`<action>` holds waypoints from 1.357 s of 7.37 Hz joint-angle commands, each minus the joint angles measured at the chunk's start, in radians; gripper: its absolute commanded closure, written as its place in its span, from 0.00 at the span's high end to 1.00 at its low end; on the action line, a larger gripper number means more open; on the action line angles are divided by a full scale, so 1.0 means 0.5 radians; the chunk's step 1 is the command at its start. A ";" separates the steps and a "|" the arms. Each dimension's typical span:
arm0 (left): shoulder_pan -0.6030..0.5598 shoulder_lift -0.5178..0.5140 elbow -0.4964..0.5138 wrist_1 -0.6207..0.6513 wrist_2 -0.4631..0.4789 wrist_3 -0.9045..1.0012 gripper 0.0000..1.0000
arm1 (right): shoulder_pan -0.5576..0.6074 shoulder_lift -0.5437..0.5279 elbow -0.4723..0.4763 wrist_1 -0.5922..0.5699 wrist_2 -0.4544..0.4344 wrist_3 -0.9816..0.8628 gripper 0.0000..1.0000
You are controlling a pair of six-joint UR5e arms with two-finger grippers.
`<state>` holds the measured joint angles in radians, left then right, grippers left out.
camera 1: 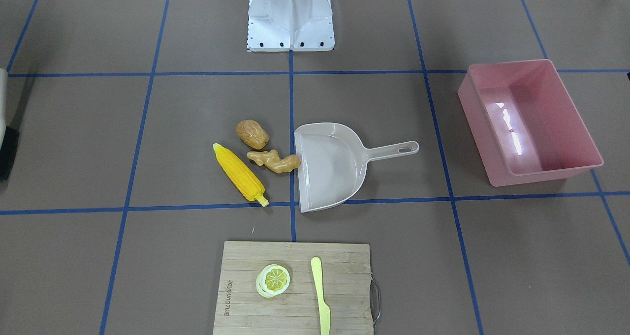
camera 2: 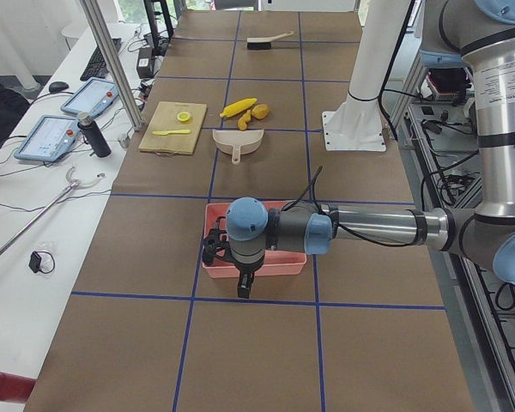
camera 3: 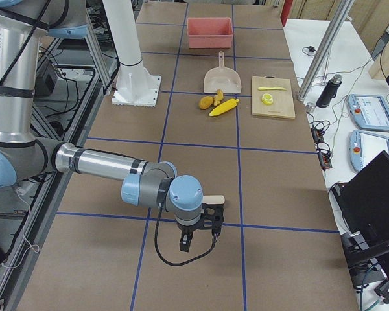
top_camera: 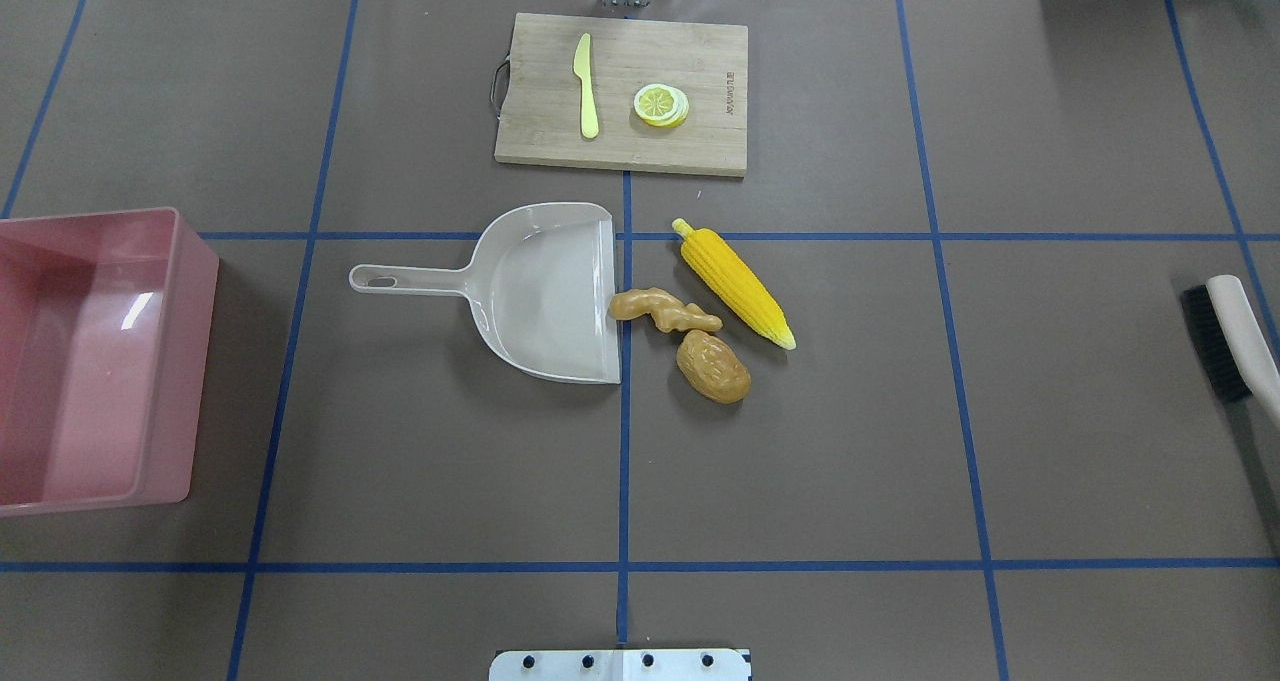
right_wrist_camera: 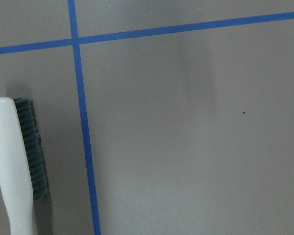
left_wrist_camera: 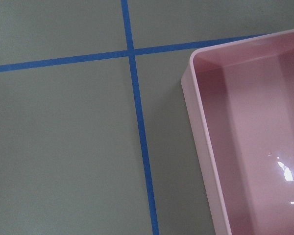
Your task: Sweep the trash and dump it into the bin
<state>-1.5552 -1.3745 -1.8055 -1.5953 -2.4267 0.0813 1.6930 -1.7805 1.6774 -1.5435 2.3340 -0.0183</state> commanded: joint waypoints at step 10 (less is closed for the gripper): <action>0.009 -0.006 -0.031 -0.251 -0.003 -0.015 0.98 | -0.125 -0.016 0.241 -0.168 -0.014 -0.006 1.00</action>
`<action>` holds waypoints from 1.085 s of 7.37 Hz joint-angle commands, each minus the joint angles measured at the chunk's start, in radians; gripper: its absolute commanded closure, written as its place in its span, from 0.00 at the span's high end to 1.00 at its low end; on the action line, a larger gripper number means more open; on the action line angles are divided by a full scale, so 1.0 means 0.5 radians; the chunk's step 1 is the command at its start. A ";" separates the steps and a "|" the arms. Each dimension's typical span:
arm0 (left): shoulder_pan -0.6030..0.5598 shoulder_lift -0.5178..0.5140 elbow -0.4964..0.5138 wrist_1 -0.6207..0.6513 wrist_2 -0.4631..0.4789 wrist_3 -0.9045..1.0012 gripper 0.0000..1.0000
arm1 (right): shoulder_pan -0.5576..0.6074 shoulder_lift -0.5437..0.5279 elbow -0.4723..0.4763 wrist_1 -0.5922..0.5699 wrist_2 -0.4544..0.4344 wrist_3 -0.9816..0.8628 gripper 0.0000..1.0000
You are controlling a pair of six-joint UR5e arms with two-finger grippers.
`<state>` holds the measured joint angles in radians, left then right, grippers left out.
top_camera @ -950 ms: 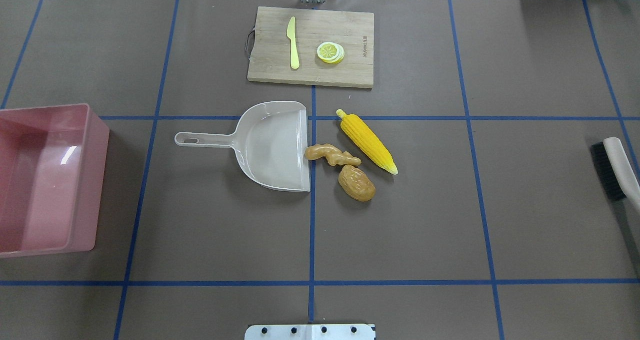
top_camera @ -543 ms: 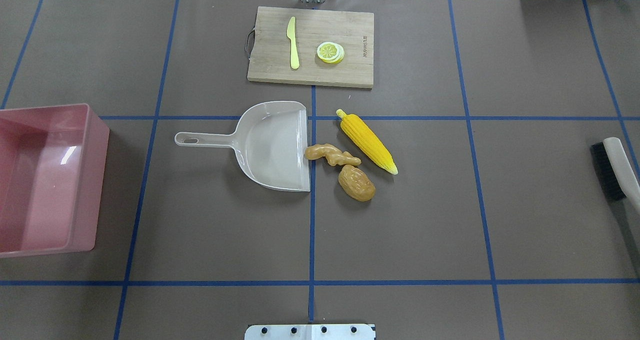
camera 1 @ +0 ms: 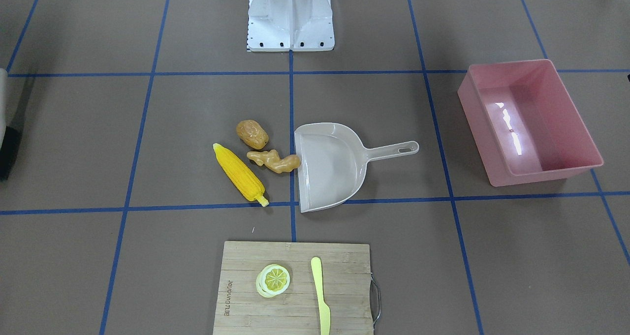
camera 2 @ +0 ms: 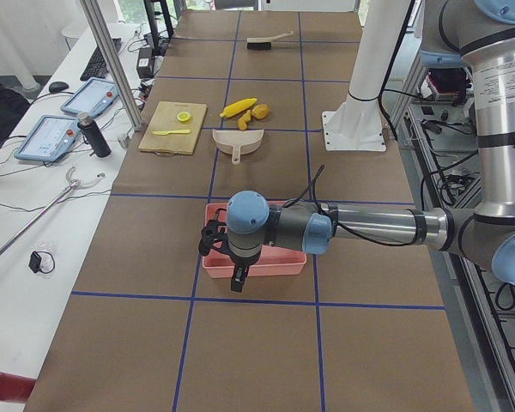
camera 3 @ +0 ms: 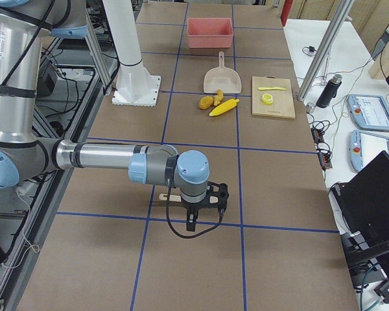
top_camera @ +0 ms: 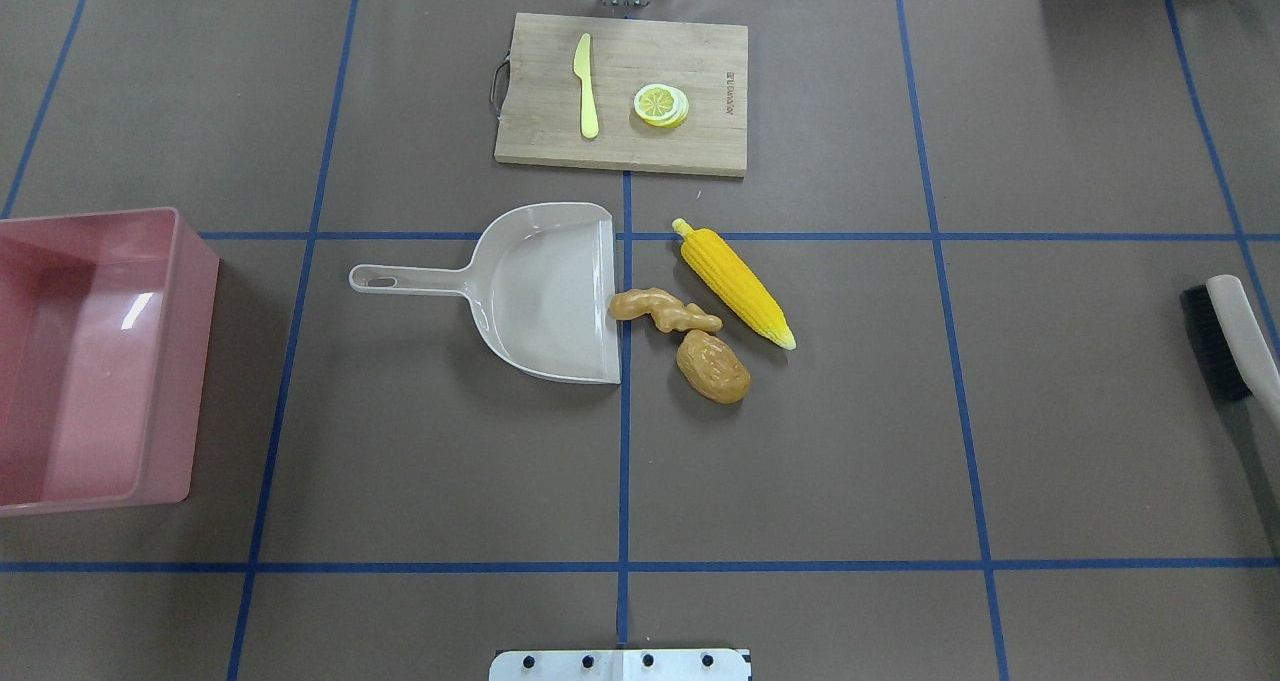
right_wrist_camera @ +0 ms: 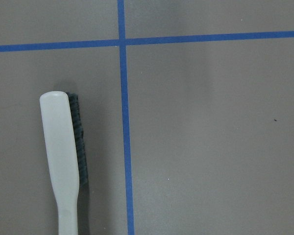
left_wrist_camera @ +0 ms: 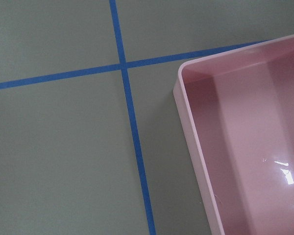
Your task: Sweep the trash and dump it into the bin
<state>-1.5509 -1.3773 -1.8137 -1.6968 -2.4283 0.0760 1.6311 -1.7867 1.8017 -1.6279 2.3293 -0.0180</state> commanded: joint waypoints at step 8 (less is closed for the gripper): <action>0.220 -0.074 -0.320 -0.049 -0.046 -0.011 0.98 | -0.001 -0.004 -0.023 0.004 -0.004 0.008 1.00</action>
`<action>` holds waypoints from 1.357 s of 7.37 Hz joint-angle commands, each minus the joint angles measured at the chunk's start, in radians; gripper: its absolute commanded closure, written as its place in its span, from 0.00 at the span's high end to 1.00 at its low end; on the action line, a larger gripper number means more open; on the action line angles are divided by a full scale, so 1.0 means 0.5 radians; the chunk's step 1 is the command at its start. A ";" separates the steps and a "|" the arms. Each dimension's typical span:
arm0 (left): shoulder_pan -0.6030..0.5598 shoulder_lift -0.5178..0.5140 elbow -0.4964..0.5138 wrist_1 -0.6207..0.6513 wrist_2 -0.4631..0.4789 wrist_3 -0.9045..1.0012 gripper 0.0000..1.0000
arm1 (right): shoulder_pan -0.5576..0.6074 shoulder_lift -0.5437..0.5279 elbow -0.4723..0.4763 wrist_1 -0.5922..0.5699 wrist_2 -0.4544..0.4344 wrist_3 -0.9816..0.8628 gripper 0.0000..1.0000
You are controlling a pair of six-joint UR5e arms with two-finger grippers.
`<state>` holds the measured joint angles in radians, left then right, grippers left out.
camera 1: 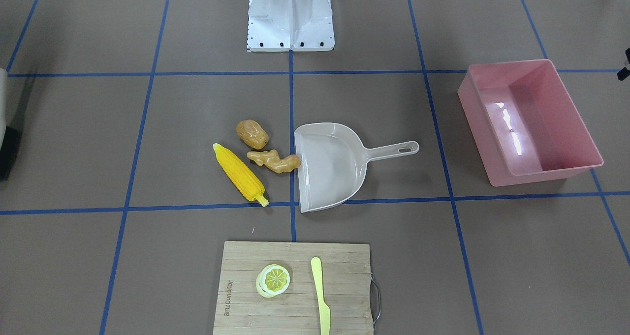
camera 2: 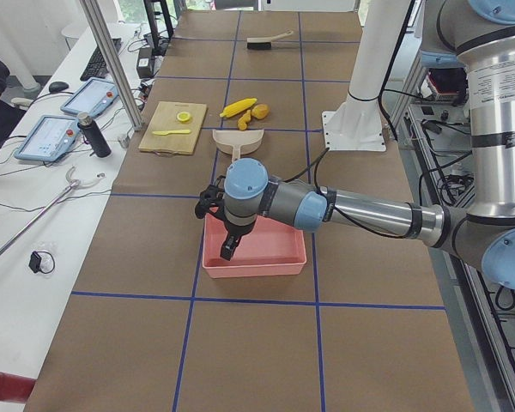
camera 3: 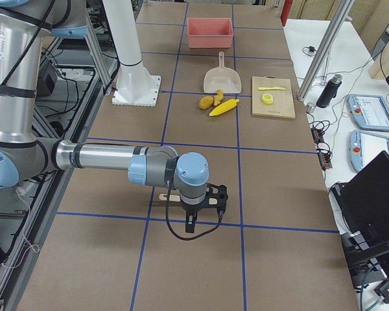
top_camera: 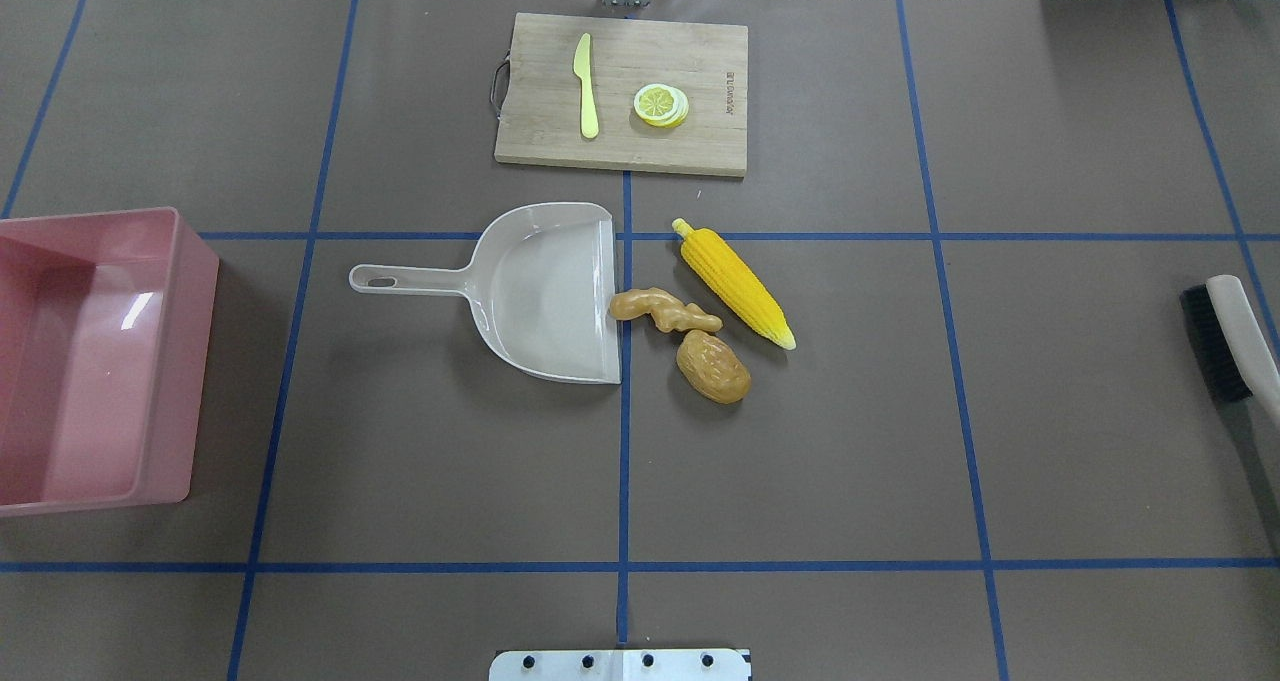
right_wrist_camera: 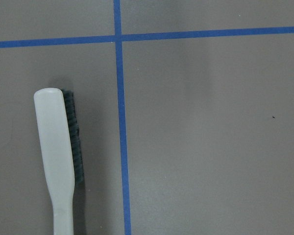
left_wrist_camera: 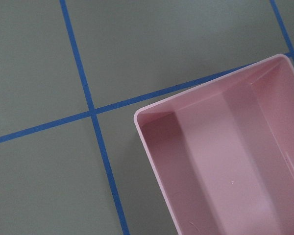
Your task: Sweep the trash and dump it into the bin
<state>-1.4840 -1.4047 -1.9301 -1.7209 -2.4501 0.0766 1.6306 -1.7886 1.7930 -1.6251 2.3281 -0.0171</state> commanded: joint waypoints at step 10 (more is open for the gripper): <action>1.154 -1.126 0.091 -0.062 0.298 0.156 0.98 | 0.003 -0.031 -0.153 0.001 0.080 0.016 1.00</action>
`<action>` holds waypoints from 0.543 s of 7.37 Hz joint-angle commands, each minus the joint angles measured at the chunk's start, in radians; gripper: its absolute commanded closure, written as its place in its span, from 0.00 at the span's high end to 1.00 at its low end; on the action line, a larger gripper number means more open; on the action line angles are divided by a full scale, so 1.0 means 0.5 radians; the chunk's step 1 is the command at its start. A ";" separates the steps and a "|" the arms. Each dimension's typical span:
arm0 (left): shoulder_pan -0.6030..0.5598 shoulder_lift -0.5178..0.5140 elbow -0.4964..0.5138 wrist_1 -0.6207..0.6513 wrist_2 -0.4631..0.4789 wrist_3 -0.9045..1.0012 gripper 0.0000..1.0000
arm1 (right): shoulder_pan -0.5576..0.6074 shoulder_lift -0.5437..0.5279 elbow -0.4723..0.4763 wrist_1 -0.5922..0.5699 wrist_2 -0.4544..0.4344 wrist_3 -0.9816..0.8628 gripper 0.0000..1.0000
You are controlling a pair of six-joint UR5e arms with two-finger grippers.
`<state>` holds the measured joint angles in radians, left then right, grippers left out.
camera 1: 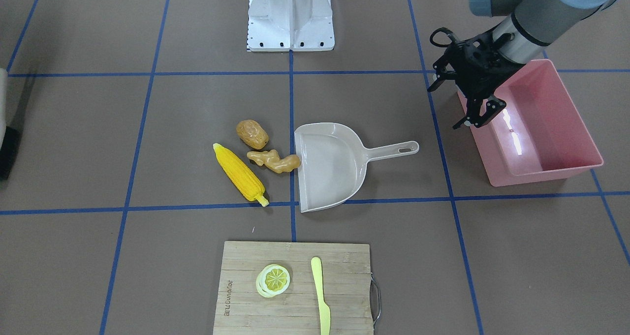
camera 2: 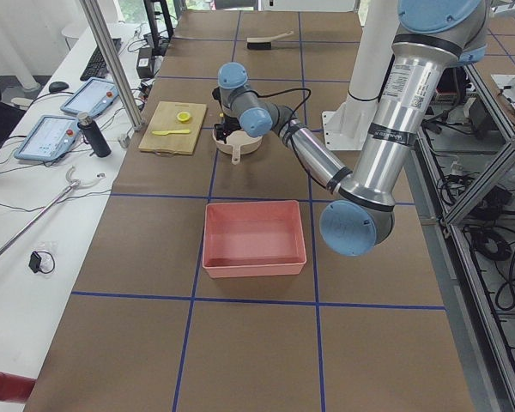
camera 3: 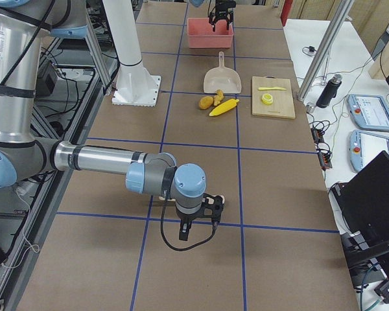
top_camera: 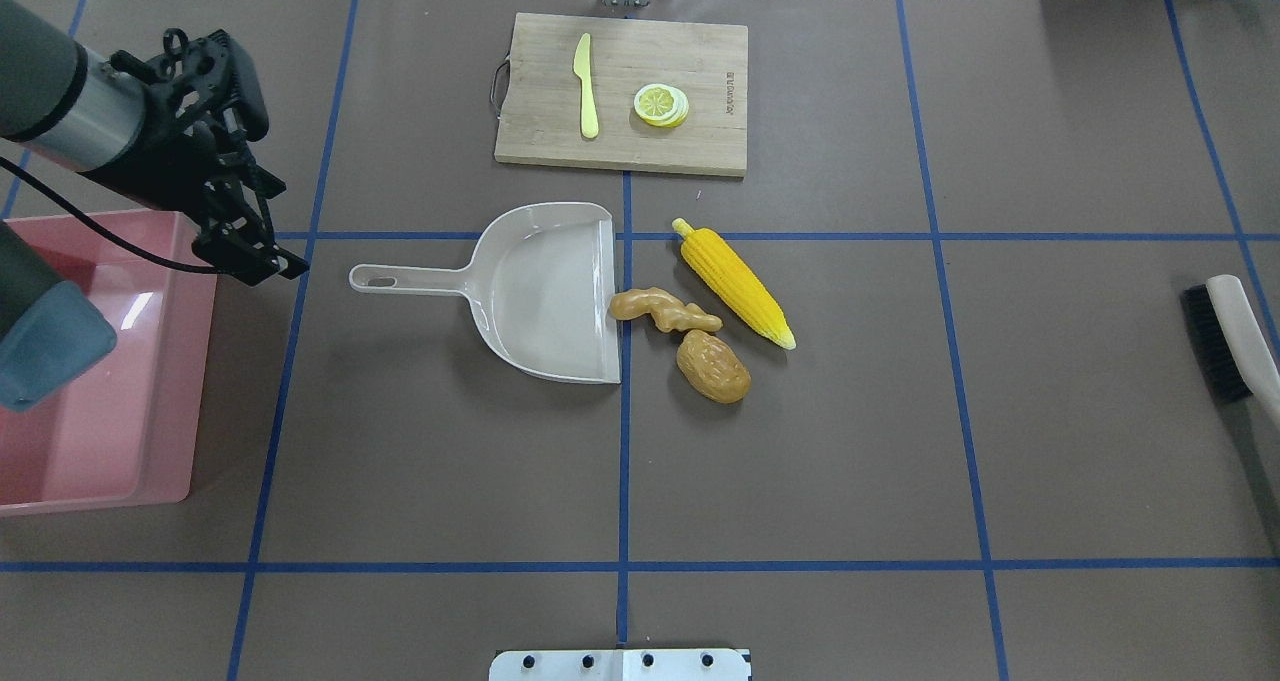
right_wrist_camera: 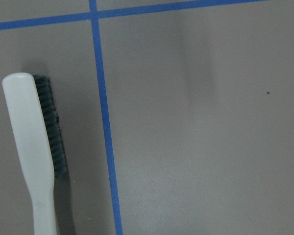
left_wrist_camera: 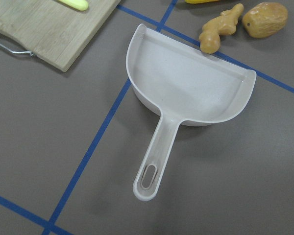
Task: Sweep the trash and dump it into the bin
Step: 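Reach the left gripper to the white dustpan handle and grasp it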
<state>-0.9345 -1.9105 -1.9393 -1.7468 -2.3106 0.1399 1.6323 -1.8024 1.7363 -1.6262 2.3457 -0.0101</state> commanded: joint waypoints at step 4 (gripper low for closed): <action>0.218 -0.109 0.506 -0.776 0.188 0.101 0.98 | -0.116 -0.031 -0.040 0.016 0.079 0.161 1.00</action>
<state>-0.8502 -1.9664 -1.7455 -2.0239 -2.2459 0.1871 1.6081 -1.8101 1.7136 -1.6224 2.3760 0.0443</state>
